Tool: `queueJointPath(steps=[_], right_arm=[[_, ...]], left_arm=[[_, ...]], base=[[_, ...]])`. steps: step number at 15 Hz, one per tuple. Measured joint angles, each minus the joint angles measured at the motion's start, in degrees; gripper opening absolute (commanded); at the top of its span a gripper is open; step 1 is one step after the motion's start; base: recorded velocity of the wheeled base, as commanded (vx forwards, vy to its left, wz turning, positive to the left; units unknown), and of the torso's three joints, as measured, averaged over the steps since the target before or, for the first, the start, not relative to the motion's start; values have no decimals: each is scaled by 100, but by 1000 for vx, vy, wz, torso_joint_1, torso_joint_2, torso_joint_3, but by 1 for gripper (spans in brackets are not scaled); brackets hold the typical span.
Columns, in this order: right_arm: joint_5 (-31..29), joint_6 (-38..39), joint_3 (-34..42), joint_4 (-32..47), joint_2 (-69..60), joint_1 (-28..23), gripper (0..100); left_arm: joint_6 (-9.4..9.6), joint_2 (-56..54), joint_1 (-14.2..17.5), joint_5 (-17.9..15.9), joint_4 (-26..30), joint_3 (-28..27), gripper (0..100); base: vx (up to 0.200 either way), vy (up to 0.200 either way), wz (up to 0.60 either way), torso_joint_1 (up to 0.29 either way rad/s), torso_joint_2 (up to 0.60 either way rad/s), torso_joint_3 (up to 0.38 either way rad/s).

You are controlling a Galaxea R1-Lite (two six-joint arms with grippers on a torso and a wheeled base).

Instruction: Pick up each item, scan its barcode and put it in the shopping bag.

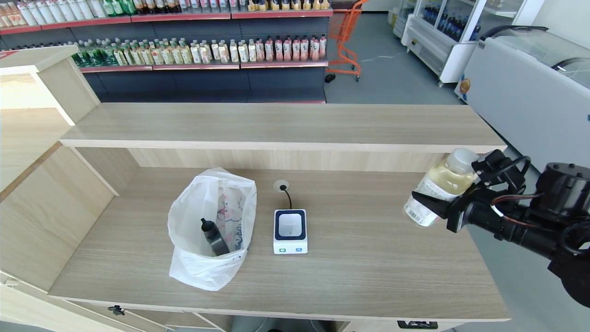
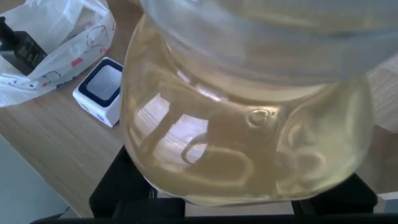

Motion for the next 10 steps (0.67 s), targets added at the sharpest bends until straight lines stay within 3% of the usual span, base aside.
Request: queueJointPath(steps=[5, 10], right_arm=[[124, 278, 33, 2, 127, 313, 0], [113, -825, -165, -512, 820, 302, 0]], left_arm=[[13, 0, -2, 0, 0, 0, 100], [13, 0, -2, 0, 2, 0, 100]], base=[[0, 200, 0, 6, 5, 1], [0, 0, 0, 0, 0, 0]])
